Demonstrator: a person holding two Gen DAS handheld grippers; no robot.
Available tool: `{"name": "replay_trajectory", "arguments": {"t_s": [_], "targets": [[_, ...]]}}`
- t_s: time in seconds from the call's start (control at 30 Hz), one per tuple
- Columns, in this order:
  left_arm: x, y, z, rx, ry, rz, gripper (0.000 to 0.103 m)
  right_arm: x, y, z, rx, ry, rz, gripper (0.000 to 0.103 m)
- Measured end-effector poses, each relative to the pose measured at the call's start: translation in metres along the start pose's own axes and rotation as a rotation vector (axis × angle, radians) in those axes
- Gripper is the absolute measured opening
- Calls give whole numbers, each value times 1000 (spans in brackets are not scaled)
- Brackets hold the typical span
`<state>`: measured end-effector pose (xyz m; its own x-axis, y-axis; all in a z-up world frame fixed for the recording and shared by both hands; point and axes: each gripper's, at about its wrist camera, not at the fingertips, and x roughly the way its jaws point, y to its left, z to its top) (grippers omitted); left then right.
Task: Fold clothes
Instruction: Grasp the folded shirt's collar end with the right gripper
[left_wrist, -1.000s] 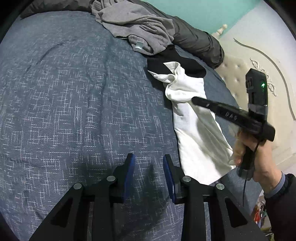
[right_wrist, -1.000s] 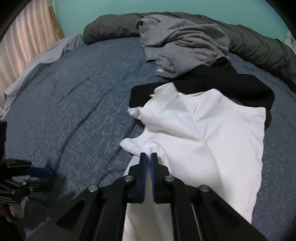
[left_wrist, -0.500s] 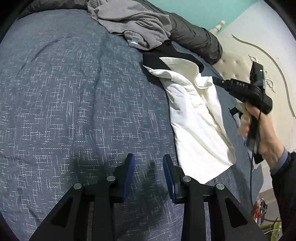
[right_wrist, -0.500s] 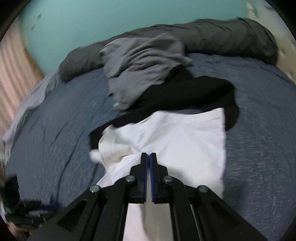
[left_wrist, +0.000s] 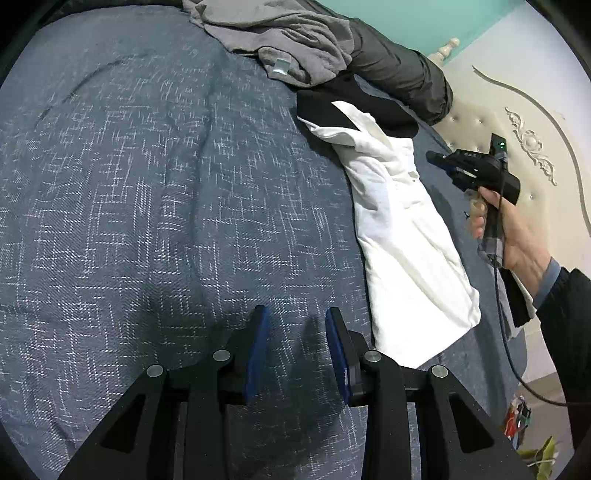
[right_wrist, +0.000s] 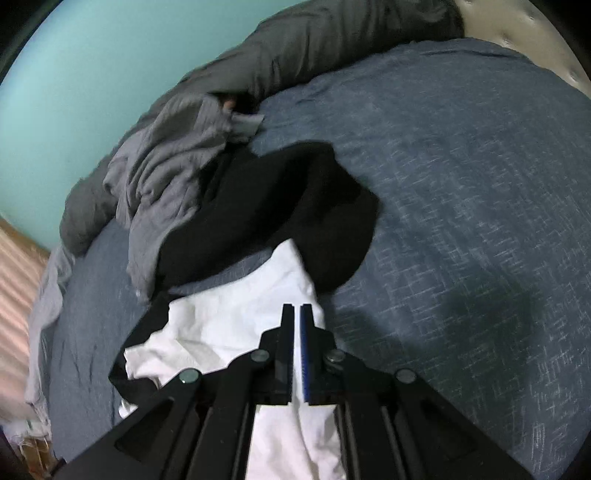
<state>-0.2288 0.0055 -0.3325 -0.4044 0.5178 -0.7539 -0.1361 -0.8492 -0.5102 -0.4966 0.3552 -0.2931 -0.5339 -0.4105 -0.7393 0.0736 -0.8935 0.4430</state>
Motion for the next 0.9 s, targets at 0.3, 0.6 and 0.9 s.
{"name": "replay_trajectory", "arguments": {"t_s": [0.3,0.6,0.9], "targets": [[4,-7,-4,21,10,3,35,17,28,-37,-94,145,69,41],[3,-5,-3,17,9,4,36,34,29,-30,-38,170,51,7],[2,-1,-6,20,14,11,37,28,13,10,161,57,159,6]]}}
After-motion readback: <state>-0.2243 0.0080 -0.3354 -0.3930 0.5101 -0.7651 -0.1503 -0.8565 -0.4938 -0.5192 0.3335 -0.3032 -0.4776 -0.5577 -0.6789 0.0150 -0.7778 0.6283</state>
